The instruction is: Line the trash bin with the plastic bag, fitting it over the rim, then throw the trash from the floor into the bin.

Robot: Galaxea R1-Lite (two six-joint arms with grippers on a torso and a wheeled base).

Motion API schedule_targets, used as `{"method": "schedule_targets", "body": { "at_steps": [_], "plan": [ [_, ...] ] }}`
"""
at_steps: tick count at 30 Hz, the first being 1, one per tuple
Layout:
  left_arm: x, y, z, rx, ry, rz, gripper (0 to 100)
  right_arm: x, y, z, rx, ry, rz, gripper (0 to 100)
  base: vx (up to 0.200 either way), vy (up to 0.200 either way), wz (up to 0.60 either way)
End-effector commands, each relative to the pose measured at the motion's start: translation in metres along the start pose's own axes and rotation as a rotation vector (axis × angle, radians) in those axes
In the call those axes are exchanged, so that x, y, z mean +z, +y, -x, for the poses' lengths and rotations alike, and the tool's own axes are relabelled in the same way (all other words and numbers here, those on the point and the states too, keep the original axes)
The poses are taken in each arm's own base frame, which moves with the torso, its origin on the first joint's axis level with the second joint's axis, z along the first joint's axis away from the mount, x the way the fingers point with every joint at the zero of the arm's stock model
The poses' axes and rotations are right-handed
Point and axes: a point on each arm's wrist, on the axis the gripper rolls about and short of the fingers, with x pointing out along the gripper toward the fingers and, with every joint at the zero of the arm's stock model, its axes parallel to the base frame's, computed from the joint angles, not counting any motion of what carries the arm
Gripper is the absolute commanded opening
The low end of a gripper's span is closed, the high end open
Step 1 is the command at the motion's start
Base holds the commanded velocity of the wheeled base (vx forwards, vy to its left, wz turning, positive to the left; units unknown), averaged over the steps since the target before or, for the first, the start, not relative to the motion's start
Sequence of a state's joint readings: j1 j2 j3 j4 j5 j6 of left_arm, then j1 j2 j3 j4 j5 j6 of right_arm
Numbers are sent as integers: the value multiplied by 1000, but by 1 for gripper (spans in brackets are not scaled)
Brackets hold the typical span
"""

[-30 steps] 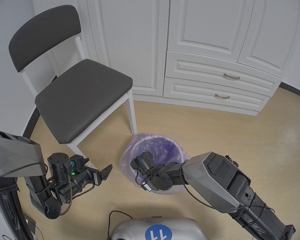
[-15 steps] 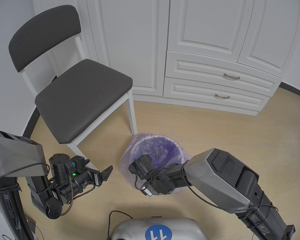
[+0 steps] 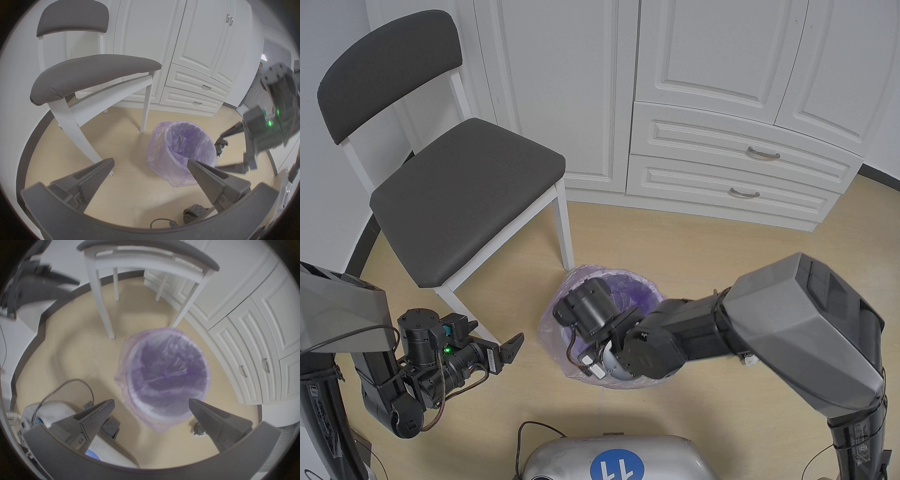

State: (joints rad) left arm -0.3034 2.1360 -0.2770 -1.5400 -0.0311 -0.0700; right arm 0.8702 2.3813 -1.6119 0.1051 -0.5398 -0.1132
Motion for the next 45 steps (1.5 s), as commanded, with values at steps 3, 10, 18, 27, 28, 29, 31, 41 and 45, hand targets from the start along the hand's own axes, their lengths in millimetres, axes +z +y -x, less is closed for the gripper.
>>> {"method": "schedule_targets", "body": {
  "at_steps": [3, 10, 18, 27, 28, 29, 31, 41, 45],
  "plan": [
    [3, 4, 2, 0, -11, 3, 100, 12, -31, -46, -107, -5, -81, 100, 0, 0, 0],
    [2, 4, 2, 0, -8, 4, 100, 4, -24, -81, -138, 19, -84, 100, 0, 0, 0],
    [2, 5, 1, 0, -8, 3, 100, -8, -33, -97, -254, 85, -40, 100, 0, 0, 0],
    [2, 5, 0, 2, -6, -2, 100, -15, -34, -105, -328, 125, -2, 100, 0, 0, 0],
    [2, 5, 0, 2, -6, -2, 100, -16, -36, -105, -338, 131, 0, 100, 0, 0, 0],
    [1, 5, 0, 3, -5, -1, 100, -18, -36, -107, -348, 138, 2, 100, 0, 0, 0],
    [2, 5, 0, 3, -6, -1, 100, -21, -36, -108, -369, 152, 8, 100, 0, 0, 0],
    [2, 6, 1, 8, -8, 0, 100, -35, -55, -97, -401, 216, 17, 100, 0, 0, 0],
    [2, 6, 1, 6, -7, 0, 100, -34, -61, -89, -413, 217, 2, 100, 0, 0, 0]
  ]
}}
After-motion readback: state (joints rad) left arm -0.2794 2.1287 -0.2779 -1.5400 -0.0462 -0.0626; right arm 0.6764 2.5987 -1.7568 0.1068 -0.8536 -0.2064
